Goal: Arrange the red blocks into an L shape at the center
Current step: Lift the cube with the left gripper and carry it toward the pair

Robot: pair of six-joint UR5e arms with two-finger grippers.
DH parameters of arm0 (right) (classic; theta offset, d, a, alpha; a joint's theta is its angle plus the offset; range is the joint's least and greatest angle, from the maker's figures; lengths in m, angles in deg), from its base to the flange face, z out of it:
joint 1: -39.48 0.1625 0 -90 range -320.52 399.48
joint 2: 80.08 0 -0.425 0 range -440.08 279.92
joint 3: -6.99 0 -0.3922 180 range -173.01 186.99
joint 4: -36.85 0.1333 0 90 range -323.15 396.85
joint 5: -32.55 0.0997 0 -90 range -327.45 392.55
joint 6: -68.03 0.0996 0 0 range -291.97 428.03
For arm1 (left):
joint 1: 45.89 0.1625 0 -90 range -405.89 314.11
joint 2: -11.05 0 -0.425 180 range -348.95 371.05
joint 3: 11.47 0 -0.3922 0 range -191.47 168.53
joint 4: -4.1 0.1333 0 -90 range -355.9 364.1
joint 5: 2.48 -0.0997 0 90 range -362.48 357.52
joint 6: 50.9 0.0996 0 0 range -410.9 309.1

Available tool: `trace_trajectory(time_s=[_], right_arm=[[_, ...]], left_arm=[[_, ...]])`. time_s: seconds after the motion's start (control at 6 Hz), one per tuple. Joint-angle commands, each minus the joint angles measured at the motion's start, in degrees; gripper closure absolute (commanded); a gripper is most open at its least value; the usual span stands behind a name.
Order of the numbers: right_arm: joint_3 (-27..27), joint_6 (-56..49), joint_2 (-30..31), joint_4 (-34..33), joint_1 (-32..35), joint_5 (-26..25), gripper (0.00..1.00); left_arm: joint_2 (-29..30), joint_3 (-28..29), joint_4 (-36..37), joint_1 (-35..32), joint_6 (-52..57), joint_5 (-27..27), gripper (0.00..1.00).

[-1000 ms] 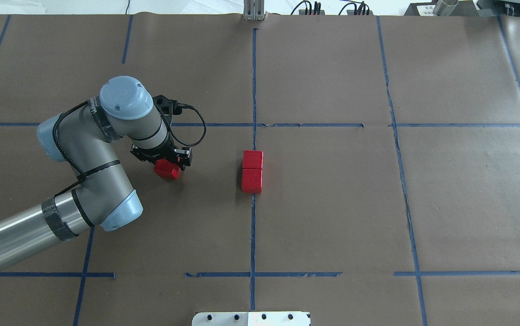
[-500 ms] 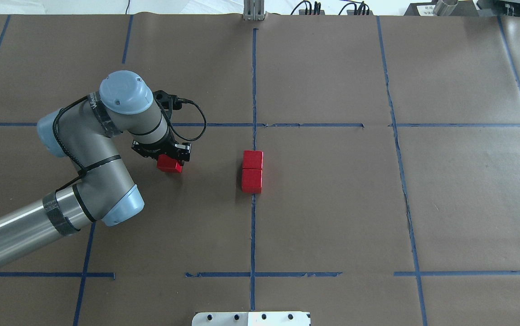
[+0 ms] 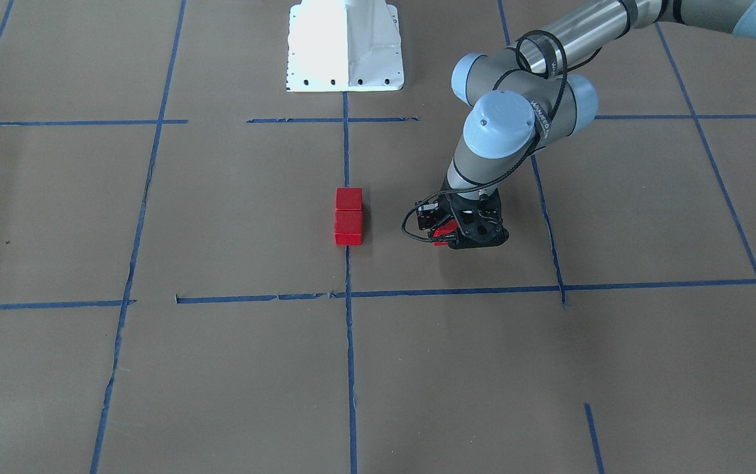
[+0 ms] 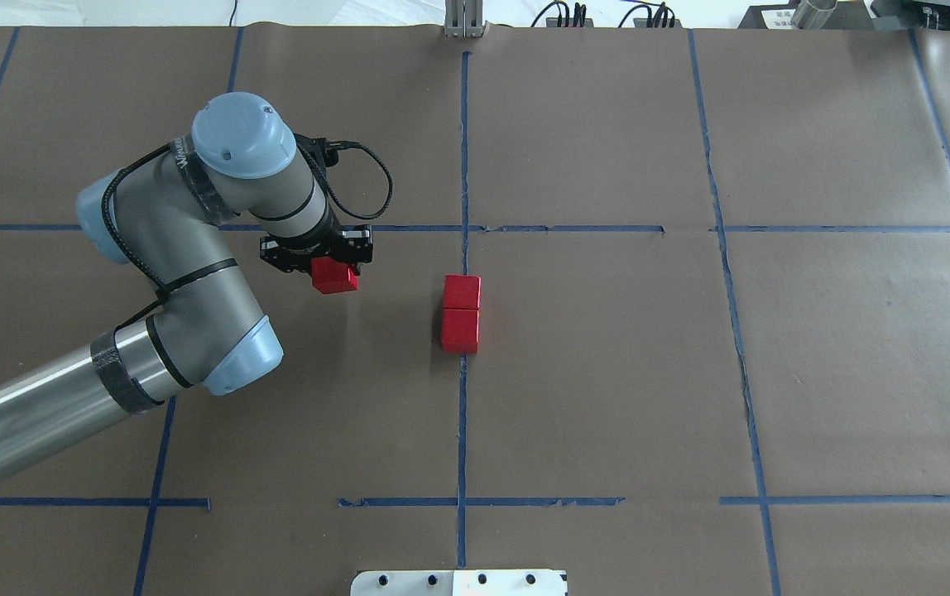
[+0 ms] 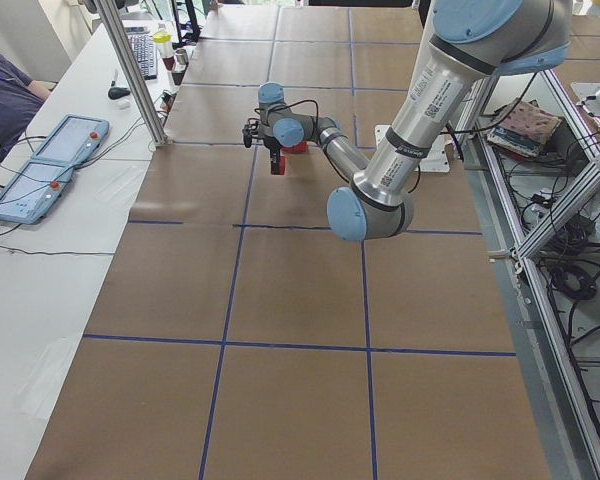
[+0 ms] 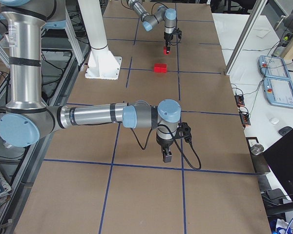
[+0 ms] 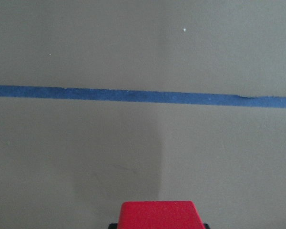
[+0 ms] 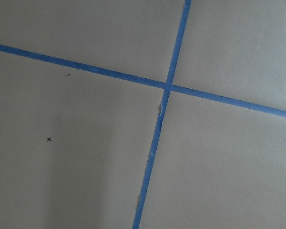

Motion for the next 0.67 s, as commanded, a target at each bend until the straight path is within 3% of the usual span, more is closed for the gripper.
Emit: trace_trajectory(time_s=[0.0, 0.5], right_arm=[[0.0, 0.0, 0.0, 0.1, 0.0, 0.0, 0.0], [-0.1, 0.0, 0.1, 0.2, 0.0, 0.2, 0.0]], left_arm=[[0.4, -2.0, 0.2, 0.5, -21.4, -0.2, 0.83], [3.1, -1.0, 0.2, 1.7, -60.4, -2.7, 0.8]])
